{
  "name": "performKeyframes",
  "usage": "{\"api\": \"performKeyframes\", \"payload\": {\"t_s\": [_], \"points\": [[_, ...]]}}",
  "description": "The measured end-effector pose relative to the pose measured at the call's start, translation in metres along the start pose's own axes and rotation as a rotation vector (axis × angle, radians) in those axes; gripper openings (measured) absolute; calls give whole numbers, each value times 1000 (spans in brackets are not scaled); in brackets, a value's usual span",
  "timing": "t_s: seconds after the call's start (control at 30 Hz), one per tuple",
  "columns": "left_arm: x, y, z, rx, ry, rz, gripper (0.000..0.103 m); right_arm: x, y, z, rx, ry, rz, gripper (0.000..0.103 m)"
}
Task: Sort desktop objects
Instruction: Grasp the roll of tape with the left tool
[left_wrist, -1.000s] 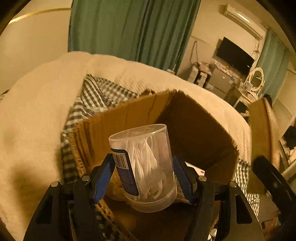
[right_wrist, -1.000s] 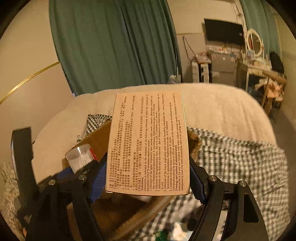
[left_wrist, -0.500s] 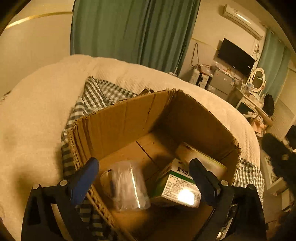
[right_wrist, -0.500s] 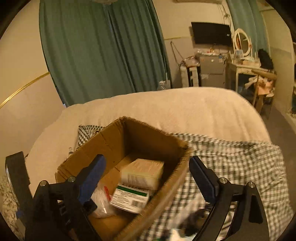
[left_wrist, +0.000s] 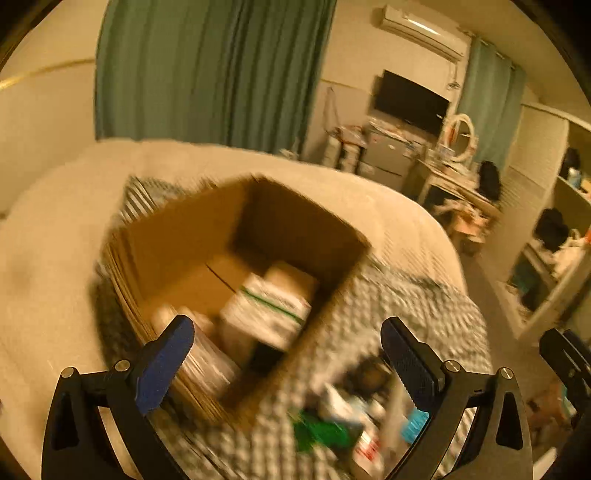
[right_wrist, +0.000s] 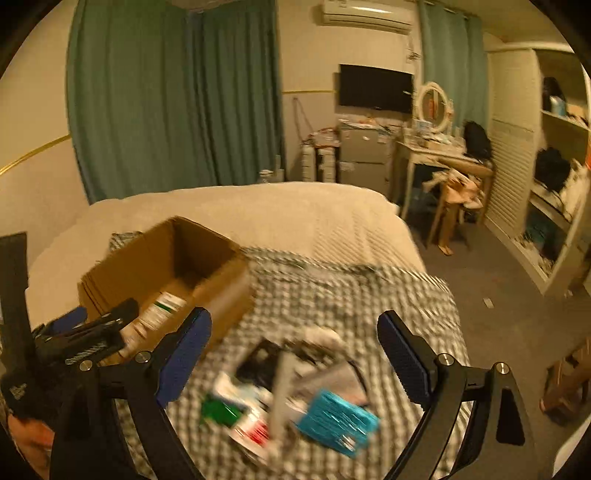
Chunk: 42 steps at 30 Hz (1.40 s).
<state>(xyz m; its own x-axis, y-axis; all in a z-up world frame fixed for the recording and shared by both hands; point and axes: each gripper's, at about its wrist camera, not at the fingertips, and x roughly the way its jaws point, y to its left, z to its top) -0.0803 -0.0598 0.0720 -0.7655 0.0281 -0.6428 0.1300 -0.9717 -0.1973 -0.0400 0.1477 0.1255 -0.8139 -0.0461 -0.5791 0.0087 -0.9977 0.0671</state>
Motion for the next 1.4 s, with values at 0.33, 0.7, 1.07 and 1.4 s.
{"api": "performKeyframes", "payload": {"t_s": [0.33, 0.7, 1.07, 1.4], "points": [[27, -69, -108, 153, 187, -114, 103, 5, -78, -81, 46, 103, -91, 92], [92, -108, -167, 320, 374, -34, 103, 26, -102, -111, 111, 135, -43, 92], [76, -116, -164, 381, 325, -57, 79, 42, -105, -120, 73, 164, -3, 92], [30, -93, -127, 315, 142, -103, 79, 85, -60, -125, -220, 271, 136, 92]]}}
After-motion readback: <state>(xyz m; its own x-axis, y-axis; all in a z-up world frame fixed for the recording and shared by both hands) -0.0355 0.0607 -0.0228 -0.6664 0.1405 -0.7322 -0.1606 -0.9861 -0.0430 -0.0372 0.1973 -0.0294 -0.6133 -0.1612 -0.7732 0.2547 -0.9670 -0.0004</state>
